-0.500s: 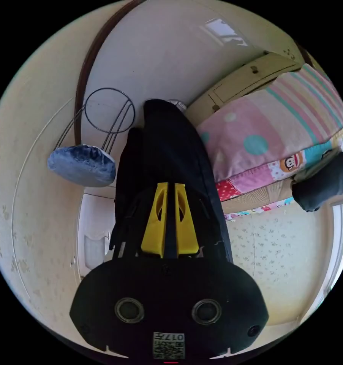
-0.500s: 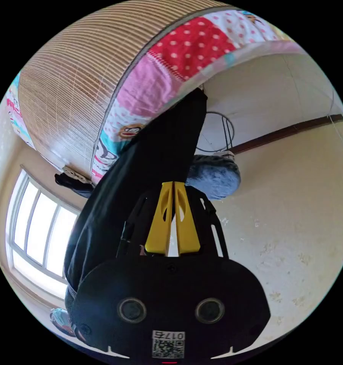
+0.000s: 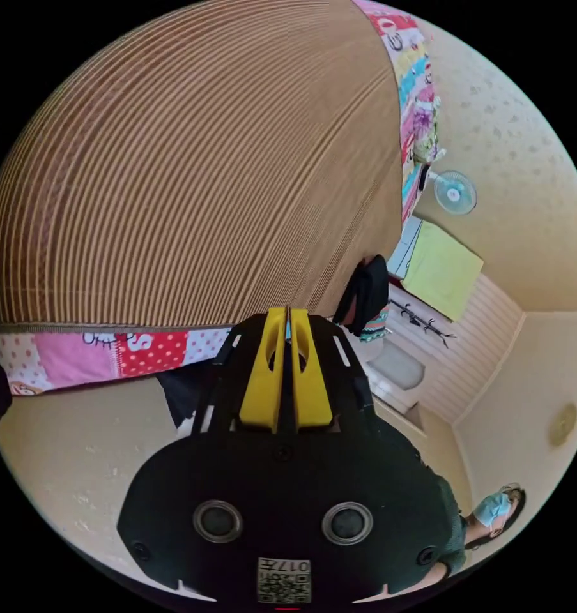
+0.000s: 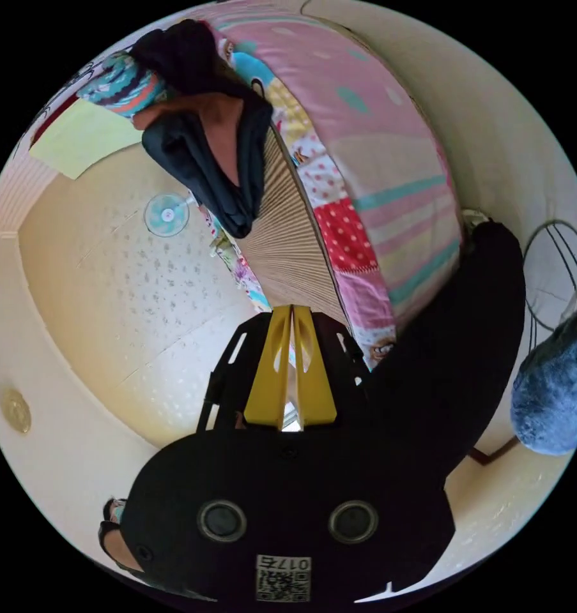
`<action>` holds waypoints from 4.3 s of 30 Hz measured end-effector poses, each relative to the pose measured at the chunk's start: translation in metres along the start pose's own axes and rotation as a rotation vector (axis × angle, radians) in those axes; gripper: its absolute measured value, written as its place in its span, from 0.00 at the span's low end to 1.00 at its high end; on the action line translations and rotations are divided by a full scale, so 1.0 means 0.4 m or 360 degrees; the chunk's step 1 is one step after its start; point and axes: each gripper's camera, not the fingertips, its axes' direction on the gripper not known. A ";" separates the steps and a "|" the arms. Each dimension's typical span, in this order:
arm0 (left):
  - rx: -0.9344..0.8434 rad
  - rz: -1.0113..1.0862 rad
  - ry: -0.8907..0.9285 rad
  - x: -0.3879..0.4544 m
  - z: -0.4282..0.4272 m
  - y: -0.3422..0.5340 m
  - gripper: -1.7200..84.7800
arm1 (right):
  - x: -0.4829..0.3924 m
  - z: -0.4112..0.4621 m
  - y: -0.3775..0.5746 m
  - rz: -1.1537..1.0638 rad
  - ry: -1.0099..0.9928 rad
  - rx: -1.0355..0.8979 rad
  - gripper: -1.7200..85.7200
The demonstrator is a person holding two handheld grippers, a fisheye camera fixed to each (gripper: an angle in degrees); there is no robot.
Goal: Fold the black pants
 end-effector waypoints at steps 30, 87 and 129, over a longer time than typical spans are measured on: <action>0.1149 -0.0738 0.0870 -0.134 0.361 0.508 0.01 | 0.092 -0.113 -0.216 -0.0420 -0.1200 0.0114 0.02; 0.0671 0.1487 0.0622 0.579 0.294 0.506 0.16 | -0.230 0.002 1.725 -0.3093 -0.0436 -0.1458 0.02; 0.0792 0.2106 0.1083 0.785 0.182 0.453 0.10 | 0.054 0.336 1.329 -0.2263 0.0174 -0.1609 0.06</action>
